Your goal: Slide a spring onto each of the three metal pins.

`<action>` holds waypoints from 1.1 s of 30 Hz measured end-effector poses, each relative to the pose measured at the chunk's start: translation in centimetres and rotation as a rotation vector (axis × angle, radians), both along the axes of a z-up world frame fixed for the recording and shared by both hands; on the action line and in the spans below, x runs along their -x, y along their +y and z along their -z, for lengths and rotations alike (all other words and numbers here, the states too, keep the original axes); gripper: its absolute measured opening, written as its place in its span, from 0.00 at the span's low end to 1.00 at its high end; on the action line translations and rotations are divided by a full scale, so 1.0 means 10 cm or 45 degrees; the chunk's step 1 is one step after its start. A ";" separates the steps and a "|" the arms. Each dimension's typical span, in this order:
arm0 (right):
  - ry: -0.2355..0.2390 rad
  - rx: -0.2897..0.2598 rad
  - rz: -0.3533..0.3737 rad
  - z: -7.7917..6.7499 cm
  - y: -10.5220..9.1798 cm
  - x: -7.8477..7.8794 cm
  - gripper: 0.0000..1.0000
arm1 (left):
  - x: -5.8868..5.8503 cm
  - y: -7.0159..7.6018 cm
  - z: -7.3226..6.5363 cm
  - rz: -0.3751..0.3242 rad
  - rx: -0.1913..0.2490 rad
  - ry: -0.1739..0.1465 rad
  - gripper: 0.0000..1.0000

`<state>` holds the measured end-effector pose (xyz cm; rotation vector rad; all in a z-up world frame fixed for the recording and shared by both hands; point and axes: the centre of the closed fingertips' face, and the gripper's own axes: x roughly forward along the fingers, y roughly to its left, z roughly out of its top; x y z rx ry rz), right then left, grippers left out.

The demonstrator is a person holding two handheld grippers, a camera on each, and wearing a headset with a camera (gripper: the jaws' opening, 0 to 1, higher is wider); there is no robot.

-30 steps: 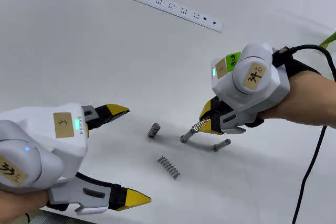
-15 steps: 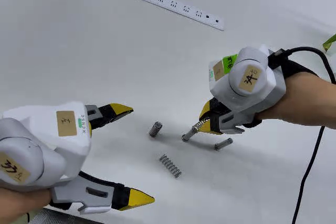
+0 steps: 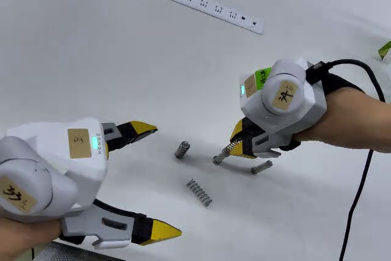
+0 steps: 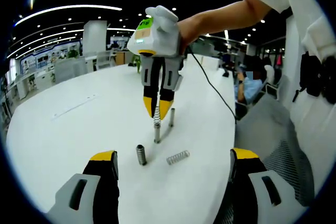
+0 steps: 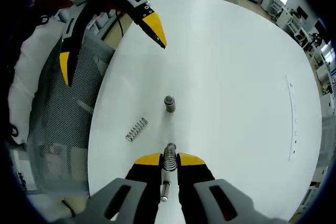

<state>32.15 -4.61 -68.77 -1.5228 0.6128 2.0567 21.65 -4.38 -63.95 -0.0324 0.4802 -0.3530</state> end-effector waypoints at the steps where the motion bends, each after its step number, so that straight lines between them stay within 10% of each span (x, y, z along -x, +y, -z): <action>1: 0.000 0.001 0.000 0.01 0.00 0.00 0.12 | 0.00 0.00 0.00 0.000 0.002 0.000 0.90; 33: -0.030 -0.003 -0.019 0.44 0.01 0.02 0.12 | 0.01 0.02 0.04 -0.007 0.007 0.013 0.88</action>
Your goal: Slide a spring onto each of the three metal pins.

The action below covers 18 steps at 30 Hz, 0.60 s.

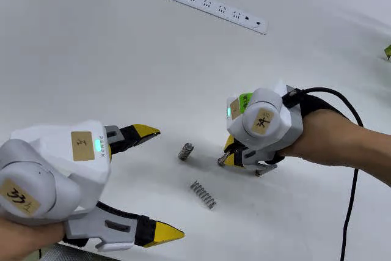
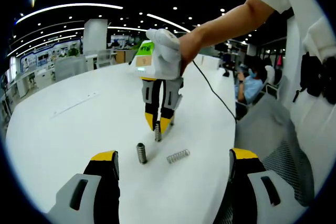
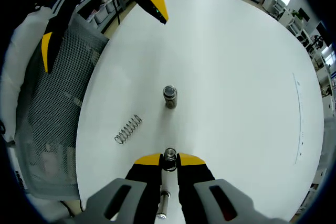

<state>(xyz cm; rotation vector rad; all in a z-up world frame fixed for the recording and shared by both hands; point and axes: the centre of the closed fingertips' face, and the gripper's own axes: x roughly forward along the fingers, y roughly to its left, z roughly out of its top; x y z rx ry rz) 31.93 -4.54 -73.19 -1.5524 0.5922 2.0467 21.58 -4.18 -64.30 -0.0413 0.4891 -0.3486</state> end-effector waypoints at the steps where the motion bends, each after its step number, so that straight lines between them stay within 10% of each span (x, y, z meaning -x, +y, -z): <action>1: 0.000 0.001 0.001 0.01 0.00 0.00 0.12 | 0.00 0.00 0.00 -0.001 0.001 0.000 0.88; 18: 0.008 -0.004 0.014 0.02 -0.01 0.01 0.13 | -0.01 -0.01 -0.02 0.002 -0.001 0.003 0.88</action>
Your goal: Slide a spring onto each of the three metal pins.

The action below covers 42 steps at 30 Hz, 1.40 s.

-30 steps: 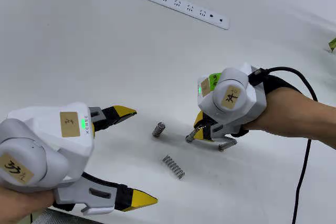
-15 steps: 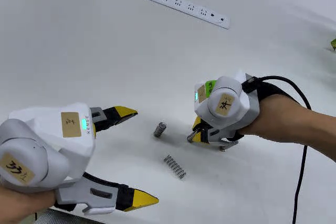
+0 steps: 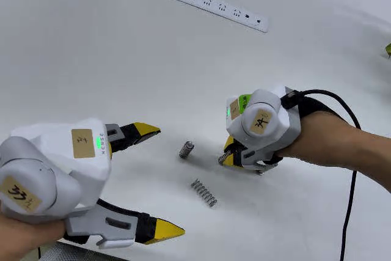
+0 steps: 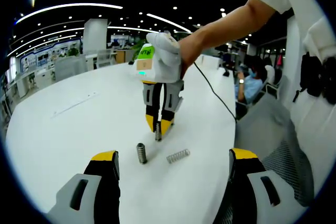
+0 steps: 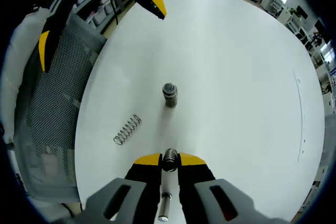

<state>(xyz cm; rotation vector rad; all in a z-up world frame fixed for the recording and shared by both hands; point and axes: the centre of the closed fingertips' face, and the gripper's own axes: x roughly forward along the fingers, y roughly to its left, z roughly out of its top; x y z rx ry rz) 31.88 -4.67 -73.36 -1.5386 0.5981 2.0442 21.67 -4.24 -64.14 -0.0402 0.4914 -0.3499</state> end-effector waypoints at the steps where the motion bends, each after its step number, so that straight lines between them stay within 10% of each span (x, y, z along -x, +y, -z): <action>1: 0.001 -0.001 0.001 0.00 0.00 0.00 0.13 | 0.00 0.00 0.00 0.002 -0.002 0.000 0.88; 19: 0.071 -0.141 0.153 -0.29 0.02 -0.05 0.34 | 0.04 0.00 -0.01 0.038 -0.037 0.020 0.86; 42: 0.383 -0.484 0.552 -1.01 -0.51 -0.21 0.76 | 0.09 -0.06 -0.02 0.195 -0.161 0.091 0.81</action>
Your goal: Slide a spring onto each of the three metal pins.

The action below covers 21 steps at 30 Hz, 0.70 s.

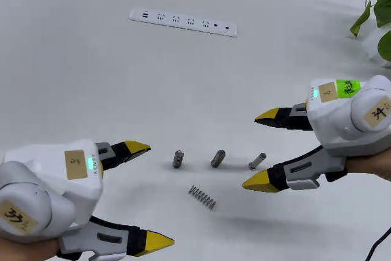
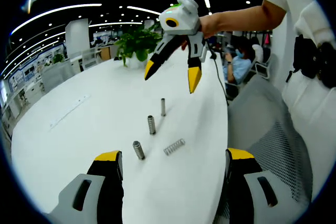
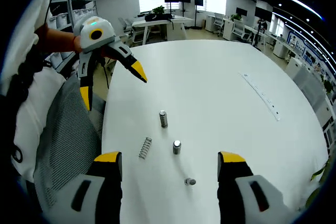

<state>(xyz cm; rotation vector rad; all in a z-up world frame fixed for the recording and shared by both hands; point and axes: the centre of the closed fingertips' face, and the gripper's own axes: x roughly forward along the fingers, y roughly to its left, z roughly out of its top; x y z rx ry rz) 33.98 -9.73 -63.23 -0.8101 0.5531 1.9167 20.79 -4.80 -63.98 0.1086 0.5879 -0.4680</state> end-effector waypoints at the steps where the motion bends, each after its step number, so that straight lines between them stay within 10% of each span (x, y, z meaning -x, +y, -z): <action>1: 0.006 -0.010 0.009 -0.01 -0.03 -0.01 0.78 | 0.00 0.00 0.01 0.010 -0.010 0.008 0.81; 15: 0.124 -0.095 0.187 0.07 -0.74 -0.16 0.93 | -0.04 -0.10 0.28 0.282 -0.280 0.132 0.66; 21: 0.158 -0.094 0.247 0.18 -0.98 -0.23 0.95 | -0.21 -0.24 0.40 0.369 -0.295 0.141 0.58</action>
